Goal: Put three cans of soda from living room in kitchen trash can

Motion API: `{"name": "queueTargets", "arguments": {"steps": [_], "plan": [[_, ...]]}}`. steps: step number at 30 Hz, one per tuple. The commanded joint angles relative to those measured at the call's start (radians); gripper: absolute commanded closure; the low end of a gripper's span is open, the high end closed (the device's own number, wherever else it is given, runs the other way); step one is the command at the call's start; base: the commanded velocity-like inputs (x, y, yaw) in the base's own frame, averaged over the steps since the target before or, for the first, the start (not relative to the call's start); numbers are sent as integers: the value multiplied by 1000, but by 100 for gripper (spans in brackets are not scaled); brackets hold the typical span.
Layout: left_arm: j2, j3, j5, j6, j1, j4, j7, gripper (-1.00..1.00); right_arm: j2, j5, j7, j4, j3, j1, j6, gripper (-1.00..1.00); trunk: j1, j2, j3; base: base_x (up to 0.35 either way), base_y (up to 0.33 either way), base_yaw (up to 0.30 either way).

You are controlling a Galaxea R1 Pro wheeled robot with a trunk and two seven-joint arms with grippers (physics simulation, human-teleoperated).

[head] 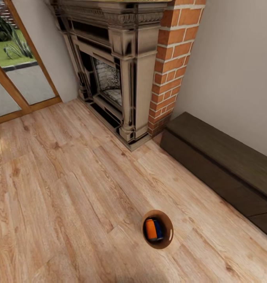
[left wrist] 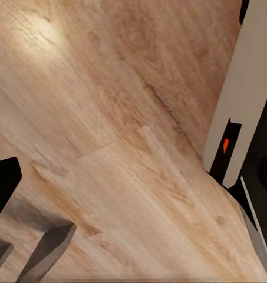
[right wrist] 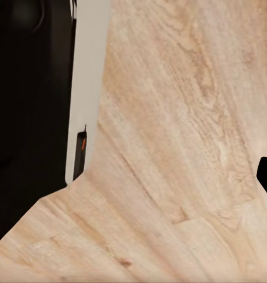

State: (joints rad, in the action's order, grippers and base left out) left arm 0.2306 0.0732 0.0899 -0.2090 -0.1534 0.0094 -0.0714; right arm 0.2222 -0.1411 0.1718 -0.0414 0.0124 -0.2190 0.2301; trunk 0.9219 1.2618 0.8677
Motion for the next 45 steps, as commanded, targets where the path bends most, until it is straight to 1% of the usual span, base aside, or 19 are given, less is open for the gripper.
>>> {"name": "queueTargets", "arguments": {"steps": [1,7,19,21,23,28,37,44,45], "plan": [[0,0,0,2,0,0,-1,-100,0,0,0,0,0,1,0,-100,-4,-7,-3,0,0,0],[1,-1,-1,40,0,0,-3,-100,0,0,0,0,0,2,0,-100,-27,-49,-22,0,0,0],[0,-2,-2,50,0,0,-4,-100,-7,1,0,1,0,3,2,-100,-73,-133,-60,0,0,0],[-3,-2,-1,49,0,-1,-4,-100,-9,30,0,1,0,3,4,-100,-81,-147,-66,0,0,0],[-6,-2,-1,45,0,-3,-4,-100,-10,42,0,2,0,3,5,-100,-88,-161,-72,0,0,0],[-10,-3,-1,27,0,-9,0,-100,-13,56,0,2,1,3,6,-100,-88,-161,-72,0,0,0],[-18,-4,-2,3,0,-12,7,-100,-15,61,-5,2,0,3,4,-100,-88,-161,-72,0,0,0],[-21,-4,0,-1,0,-12,8,-100,-18,59,-72,1,2,4,2,-100,-88,-161,-72,0,0,0],[-22,-4,-3,-1,0,-12,8,-100,-28,58,-90,0,2,6,1,-100,-88,-161,-72,0,0,0]]}}
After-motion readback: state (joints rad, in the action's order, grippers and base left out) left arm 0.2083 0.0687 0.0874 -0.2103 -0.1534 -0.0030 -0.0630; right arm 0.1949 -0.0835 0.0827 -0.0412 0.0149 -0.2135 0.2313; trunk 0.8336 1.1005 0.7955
